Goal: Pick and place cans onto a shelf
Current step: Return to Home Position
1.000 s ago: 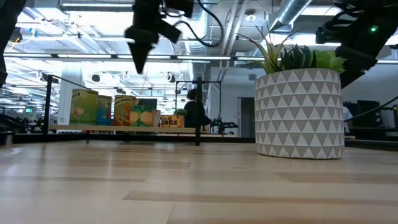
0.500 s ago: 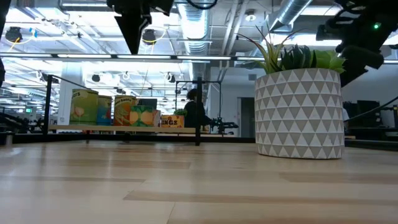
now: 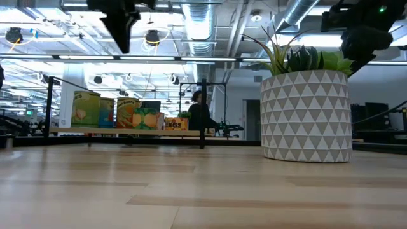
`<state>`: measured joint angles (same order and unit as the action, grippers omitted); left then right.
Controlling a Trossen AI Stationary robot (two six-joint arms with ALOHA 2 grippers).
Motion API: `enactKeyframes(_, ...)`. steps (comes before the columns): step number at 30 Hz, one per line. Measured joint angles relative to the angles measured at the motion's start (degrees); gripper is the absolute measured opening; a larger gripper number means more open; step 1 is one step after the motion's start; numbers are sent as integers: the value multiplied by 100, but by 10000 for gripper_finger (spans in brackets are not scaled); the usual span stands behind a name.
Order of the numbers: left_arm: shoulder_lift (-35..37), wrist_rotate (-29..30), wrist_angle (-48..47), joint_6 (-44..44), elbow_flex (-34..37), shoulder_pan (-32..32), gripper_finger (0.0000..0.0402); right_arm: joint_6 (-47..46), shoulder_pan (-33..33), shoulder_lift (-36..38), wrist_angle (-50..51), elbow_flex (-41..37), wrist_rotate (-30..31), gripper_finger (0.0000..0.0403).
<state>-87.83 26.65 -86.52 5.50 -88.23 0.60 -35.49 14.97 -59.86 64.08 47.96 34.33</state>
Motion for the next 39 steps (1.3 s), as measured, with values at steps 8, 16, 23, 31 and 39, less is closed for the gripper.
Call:
enactKeyframes(8, 2402, -933, 2985, -330, 2479, -144, 57, -89, 244, 126, -288, 251, 315, 28)
enactKeyframes(16, 3646, -1260, 3254, 553, 3342, -120, 57, 910, 901, 733, -1430, 304, 796, 28)
enactKeyframes(23, 4435, -2051, 5455, -373, 4713, -250, 57, 2646, 1204, 1307, -3222, -148, 381, 28)
enactKeyframes(31, 4911, -3599, 7789, -113, 6520, -1169, 57, 3592, 725, 2312, -5579, -1900, -1387, 28)
enactKeyframes(39, 4928, -5146, 9367, 262, 7273, -2124, 57, 3112, 79, 3222, -6862, -3235, -2273, 28)
